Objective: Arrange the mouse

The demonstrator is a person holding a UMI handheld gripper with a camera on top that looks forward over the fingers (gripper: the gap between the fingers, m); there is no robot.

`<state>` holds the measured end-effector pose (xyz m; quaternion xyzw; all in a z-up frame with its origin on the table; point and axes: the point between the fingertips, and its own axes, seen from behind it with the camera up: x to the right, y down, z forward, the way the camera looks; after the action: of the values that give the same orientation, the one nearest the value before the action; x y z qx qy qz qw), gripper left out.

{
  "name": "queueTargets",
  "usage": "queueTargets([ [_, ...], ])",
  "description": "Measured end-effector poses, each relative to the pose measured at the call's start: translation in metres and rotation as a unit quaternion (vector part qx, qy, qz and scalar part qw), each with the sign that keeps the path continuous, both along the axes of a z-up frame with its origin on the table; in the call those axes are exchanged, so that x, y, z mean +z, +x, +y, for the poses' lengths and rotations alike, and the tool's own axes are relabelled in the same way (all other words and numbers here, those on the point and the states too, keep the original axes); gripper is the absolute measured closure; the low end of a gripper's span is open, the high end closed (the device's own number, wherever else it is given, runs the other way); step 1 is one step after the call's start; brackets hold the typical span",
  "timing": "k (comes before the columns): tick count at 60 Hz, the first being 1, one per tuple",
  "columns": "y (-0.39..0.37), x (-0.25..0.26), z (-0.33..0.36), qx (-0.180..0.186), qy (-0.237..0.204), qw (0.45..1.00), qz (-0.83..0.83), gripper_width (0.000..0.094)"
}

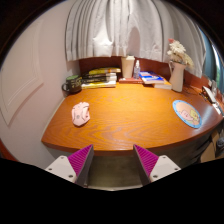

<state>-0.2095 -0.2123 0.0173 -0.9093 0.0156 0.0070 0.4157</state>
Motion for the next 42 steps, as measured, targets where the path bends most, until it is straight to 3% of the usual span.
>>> queueTargets([
  [16, -0.093, -0.021, 0.070, 0.053, -0.012, 0.998, 0.007, 0.0149],
  [34, -0.132, -0.031, 0.161, 0.057, -0.019, 0.998, -0.005, 0.0170],
  [39, -0.134, -0.032, 0.180, 0.050, -0.022, 0.998, -0.007, 0.0228],
  [42, -0.132, -0.033, 0.187, 0.044, -0.027, 0.999, -0.011, 0.0327],
])
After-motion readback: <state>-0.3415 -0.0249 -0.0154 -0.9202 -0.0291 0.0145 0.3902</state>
